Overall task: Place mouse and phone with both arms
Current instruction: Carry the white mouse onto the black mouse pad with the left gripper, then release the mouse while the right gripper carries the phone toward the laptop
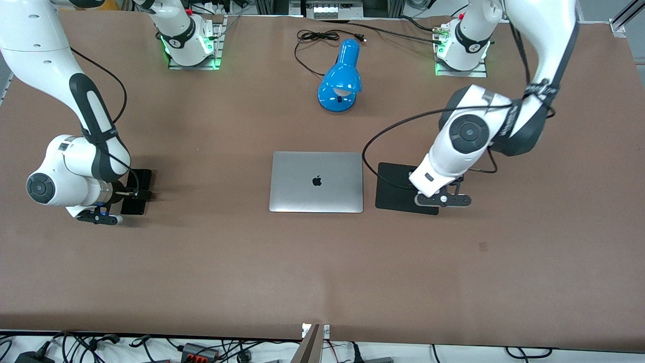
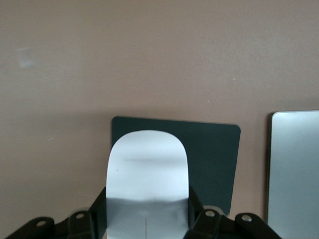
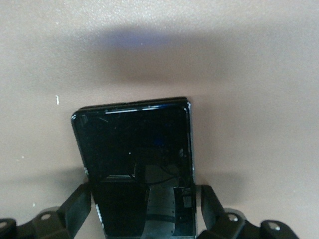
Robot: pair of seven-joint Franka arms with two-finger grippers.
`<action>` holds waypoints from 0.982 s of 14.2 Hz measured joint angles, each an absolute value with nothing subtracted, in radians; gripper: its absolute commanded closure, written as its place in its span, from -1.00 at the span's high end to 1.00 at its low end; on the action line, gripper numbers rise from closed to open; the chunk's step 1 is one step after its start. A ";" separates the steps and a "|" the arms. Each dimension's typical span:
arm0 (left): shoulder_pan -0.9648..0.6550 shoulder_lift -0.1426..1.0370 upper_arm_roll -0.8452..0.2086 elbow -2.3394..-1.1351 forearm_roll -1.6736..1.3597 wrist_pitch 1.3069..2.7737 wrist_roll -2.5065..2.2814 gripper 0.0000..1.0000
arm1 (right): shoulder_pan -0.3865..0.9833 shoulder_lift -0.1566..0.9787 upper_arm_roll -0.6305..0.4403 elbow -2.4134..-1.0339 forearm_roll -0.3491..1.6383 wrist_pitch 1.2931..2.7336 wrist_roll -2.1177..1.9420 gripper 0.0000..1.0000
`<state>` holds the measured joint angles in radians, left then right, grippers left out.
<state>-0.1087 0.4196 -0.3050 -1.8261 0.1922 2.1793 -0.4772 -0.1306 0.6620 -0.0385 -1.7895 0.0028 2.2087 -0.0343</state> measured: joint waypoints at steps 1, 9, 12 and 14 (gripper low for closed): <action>-0.108 0.438 -0.304 -1.865 0.194 2.262 -0.484 -0.48 | -0.131 0.661 -0.038 -1.789 0.003 2.209 -0.035 -0.26; -0.097 0.578 -0.271 -2.000 0.194 2.601 -0.492 -0.20 | -0.124 0.647 -0.033 -1.779 0.002 2.162 -0.039 -0.54; -0.096 0.579 -0.267 -2.005 0.194 2.601 -0.492 0.93 | -0.081 0.596 -0.025 -1.771 0.003 2.111 -0.038 -0.54; -0.096 0.579 -0.267 -2.005 0.194 2.602 -0.492 1.00 | -0.023 0.567 -0.021 -1.770 0.007 2.102 -0.014 -0.54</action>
<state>-0.0961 0.5788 -0.2669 -2.0054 0.1939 2.6019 -0.4921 -0.0233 0.5670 -0.0215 -1.7704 0.0074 2.1021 -0.0137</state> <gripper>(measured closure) 0.383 0.207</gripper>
